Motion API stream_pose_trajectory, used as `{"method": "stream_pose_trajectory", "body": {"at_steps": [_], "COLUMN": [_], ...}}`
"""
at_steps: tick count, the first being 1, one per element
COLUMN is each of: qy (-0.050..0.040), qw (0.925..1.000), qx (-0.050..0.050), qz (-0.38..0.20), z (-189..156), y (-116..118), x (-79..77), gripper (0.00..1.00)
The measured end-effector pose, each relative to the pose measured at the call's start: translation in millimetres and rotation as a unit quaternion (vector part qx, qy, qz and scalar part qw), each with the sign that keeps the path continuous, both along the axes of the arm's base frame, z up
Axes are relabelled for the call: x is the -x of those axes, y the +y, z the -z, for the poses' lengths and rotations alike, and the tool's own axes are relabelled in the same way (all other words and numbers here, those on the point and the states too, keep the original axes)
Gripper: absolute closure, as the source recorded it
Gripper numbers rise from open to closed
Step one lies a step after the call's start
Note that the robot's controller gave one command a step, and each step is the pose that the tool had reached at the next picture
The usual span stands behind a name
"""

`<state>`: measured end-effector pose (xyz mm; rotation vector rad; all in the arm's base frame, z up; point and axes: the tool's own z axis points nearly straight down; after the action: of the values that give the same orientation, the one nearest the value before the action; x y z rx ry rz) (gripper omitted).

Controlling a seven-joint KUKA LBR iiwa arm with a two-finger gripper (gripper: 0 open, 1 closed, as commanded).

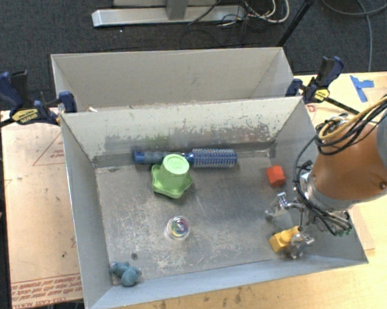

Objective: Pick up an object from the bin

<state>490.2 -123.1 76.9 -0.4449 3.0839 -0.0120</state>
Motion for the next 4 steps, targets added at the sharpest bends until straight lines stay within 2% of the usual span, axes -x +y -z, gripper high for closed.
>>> {"method": "stream_pose_trajectory", "body": {"at_steps": [1,2,3,4], "qy": [0.0015,0.0021,0.0113,0.0113], "qw": [0.9994,0.9993,0.9993,0.9993], "qx": [-0.004,-0.002,-0.003,-0.003], "qz": [0.035,0.036,0.035,0.035], "z": [1,-1,-10,-31], "y": [-11,-14,-13,-12], "x": [-0.1,-0.1,-1.3,-2.4], "gripper": [0.00,1.00,1.00,1.00]}}
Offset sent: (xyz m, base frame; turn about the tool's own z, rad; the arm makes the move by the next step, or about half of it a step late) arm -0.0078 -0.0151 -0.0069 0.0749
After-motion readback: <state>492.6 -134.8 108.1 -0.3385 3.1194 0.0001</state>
